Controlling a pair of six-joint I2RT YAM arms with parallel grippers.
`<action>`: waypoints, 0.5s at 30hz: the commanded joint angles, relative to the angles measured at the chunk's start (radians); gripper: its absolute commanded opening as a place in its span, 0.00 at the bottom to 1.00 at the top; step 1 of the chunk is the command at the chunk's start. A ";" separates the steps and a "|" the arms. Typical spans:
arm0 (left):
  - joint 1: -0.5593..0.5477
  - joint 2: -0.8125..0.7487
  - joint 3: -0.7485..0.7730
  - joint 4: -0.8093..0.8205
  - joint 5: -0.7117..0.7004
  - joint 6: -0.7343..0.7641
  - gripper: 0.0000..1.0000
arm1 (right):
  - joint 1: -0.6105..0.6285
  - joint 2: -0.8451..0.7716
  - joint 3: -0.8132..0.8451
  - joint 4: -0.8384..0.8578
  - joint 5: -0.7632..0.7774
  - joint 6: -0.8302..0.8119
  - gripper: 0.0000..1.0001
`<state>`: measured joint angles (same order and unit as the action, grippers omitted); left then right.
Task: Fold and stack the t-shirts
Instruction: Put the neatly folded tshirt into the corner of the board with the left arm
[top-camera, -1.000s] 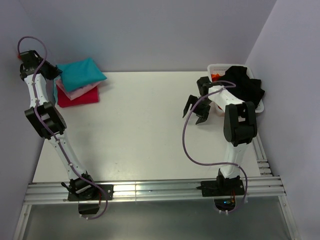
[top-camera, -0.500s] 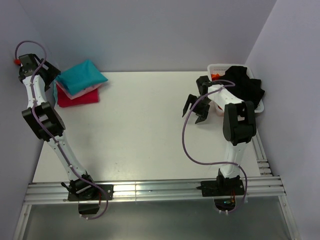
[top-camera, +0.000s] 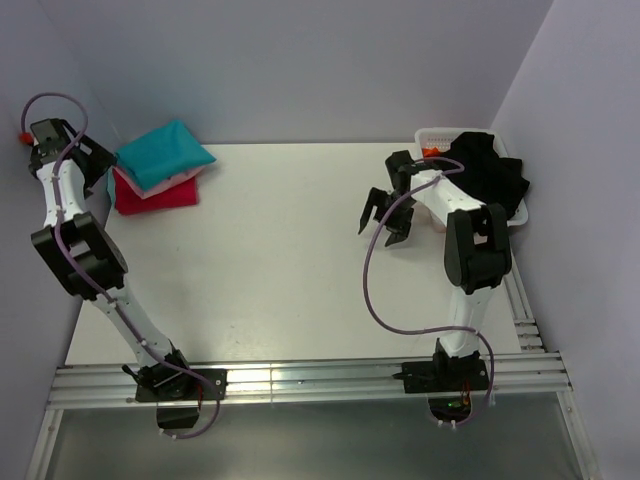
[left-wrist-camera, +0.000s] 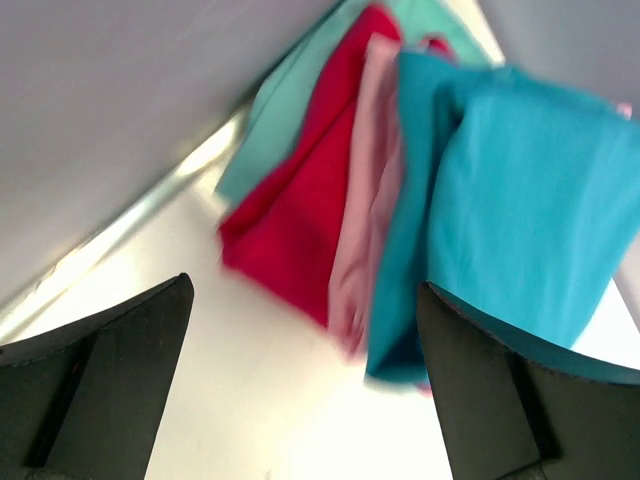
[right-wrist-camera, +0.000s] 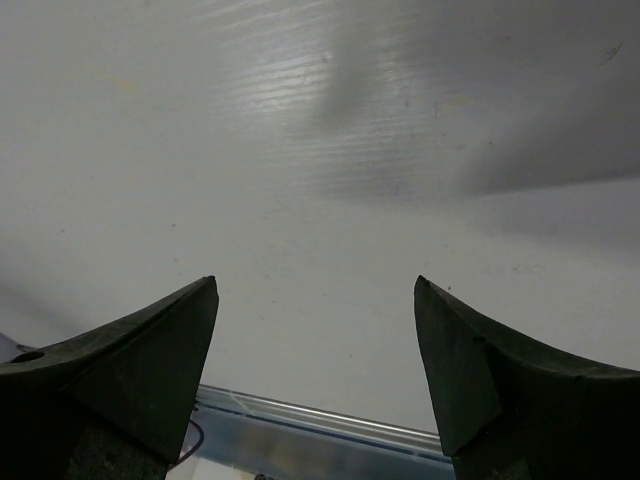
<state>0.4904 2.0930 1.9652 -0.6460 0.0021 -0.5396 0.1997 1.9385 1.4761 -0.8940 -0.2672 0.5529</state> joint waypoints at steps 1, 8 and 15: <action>0.079 -0.186 -0.106 0.065 -0.012 -0.086 0.99 | 0.032 -0.108 0.038 0.038 -0.009 -0.005 0.86; -0.057 -0.312 -0.127 -0.003 0.038 -0.057 1.00 | 0.121 -0.301 -0.091 0.098 0.052 -0.033 0.89; -0.242 -0.307 -0.087 -0.040 0.069 -0.006 0.99 | 0.190 -0.539 -0.266 0.176 0.103 -0.005 0.90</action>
<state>0.2989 1.8011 1.8729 -0.6731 0.0200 -0.5709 0.3798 1.4746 1.2514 -0.7765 -0.2085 0.5392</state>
